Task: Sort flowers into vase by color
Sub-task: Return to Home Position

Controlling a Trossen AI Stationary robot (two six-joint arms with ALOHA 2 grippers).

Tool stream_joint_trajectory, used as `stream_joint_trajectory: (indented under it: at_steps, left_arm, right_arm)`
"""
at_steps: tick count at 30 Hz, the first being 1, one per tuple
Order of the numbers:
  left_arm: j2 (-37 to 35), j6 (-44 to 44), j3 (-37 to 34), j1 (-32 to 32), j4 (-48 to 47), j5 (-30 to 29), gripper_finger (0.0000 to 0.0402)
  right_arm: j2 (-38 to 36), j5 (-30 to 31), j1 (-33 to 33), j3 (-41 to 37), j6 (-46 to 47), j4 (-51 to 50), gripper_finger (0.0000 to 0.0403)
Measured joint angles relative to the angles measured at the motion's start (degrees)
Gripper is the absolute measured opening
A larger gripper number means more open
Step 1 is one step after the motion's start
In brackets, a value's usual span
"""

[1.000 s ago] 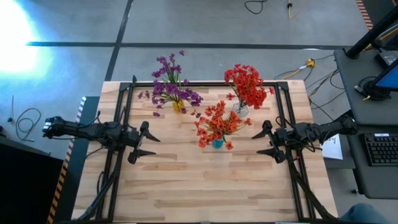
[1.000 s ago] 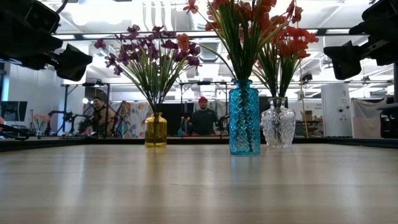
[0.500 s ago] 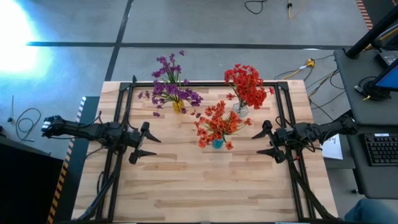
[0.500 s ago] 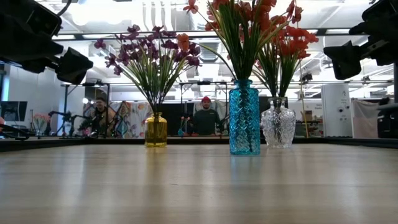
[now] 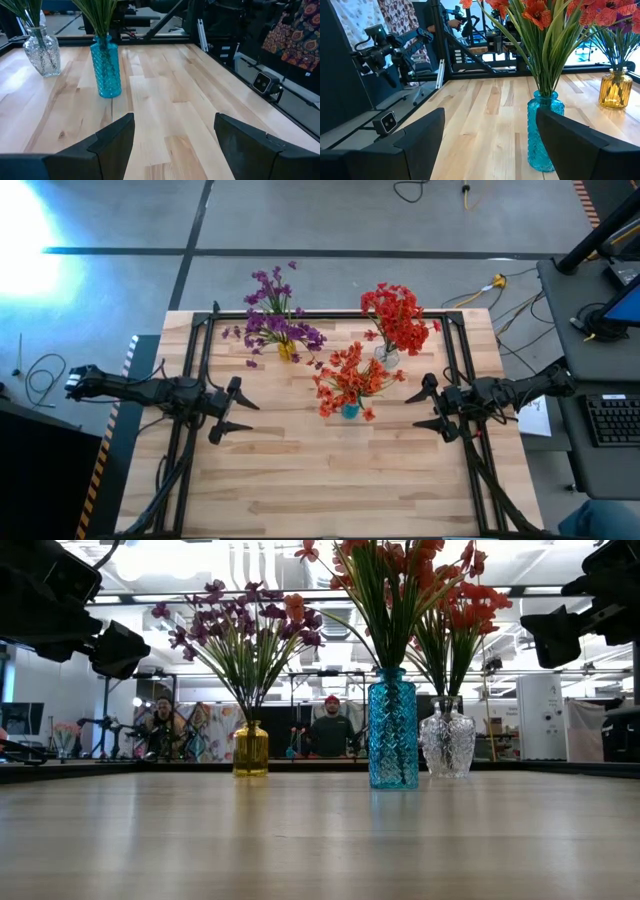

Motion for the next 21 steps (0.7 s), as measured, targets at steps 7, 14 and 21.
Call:
stream_joint_trajectory:
  at_steps: [7, 14, 21]
  left_arm:
    - [0.74, 0.01, 0.00, 0.00, 0.04, -0.01, 0.0262]
    - [1.48, 0.00, 0.00, 0.00, 0.03, -0.01, 0.0262]
    - [2.14, 0.01, 0.00, 0.01, 0.02, -0.01, 0.0262]
  right_arm:
    - [0.00, 0.02, 0.00, 0.00, 0.00, 0.02, 0.0311]
    - [0.00, 0.02, 0.00, 0.00, 0.00, 0.02, 0.0314]
    - [0.00, 0.02, 0.00, 0.00, 0.00, 0.02, 0.0309]
